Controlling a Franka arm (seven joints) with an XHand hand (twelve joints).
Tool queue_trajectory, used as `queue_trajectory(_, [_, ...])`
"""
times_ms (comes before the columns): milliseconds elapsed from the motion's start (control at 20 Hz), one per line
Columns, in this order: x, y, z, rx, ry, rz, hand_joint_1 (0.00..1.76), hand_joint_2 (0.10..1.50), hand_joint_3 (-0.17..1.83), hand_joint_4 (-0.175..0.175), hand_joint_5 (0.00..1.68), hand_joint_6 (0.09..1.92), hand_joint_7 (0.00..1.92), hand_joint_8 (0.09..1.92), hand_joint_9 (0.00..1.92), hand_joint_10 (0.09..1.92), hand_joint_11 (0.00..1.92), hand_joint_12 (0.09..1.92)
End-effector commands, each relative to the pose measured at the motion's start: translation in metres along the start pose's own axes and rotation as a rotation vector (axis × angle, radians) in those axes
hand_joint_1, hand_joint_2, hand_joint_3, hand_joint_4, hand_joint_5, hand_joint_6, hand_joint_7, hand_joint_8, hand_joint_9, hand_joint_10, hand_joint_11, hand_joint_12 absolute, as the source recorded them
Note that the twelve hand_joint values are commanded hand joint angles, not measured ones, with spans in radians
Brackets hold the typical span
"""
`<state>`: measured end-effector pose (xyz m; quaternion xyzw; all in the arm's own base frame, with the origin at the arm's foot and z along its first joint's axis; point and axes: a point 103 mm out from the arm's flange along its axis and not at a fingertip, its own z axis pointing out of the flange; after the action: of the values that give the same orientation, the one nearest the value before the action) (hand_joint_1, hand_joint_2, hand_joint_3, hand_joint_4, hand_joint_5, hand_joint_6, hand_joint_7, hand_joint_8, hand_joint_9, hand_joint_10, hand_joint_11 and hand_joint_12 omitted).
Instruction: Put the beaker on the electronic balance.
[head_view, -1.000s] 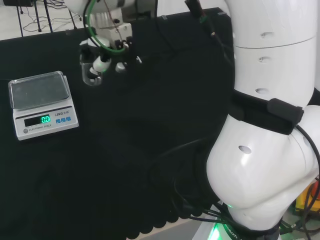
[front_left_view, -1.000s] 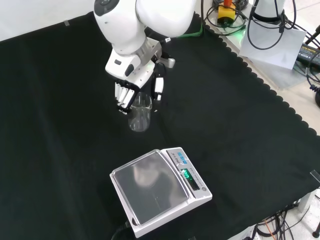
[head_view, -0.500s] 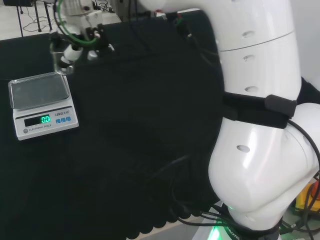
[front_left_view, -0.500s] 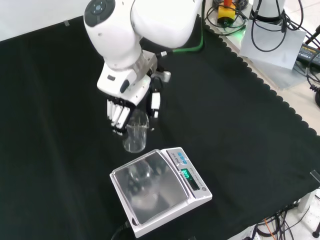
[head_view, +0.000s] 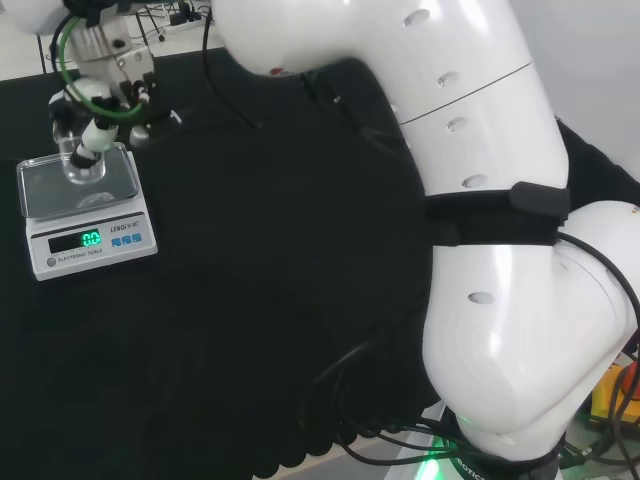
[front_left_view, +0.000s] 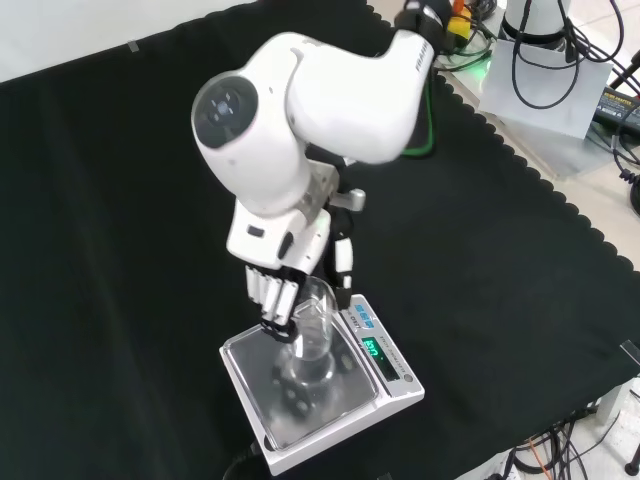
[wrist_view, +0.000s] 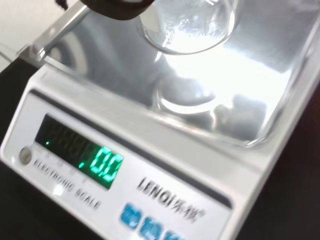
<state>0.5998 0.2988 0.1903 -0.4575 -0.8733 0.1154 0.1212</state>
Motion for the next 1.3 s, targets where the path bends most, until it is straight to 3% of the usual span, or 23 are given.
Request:
queue_trajectory(50, [0.001,0.000,0.008,0.015,0.005,0.005,1.03,1.17,-0.17,-0.076,0.55,1.41,0.62,1.39,0.92,1.05,0.90,1.23])
queue_trajectory(850, [0.002,0.014,0.021,0.038,0.002,0.004,1.03,1.17,-0.17,-0.076,0.54,1.41,0.62,1.38,0.92,1.05,0.89,1.23])
queue_trajectory(1050, [0.000,0.016,0.022,0.050,0.010,0.001,1.01,1.11,-0.17,-0.067,0.42,1.38,0.61,1.32,0.89,1.03,0.84,1.25])
queue_trajectory(1150, [-0.002,0.015,0.021,0.041,0.017,0.002,0.97,1.07,-0.17,-0.062,0.28,1.27,0.57,1.31,0.86,1.04,0.80,1.27])
queue_trajectory(1300, [-0.002,0.014,0.020,0.036,0.018,0.001,0.86,1.01,-0.17,-0.050,0.12,0.77,0.43,1.23,0.76,1.05,0.70,1.31])
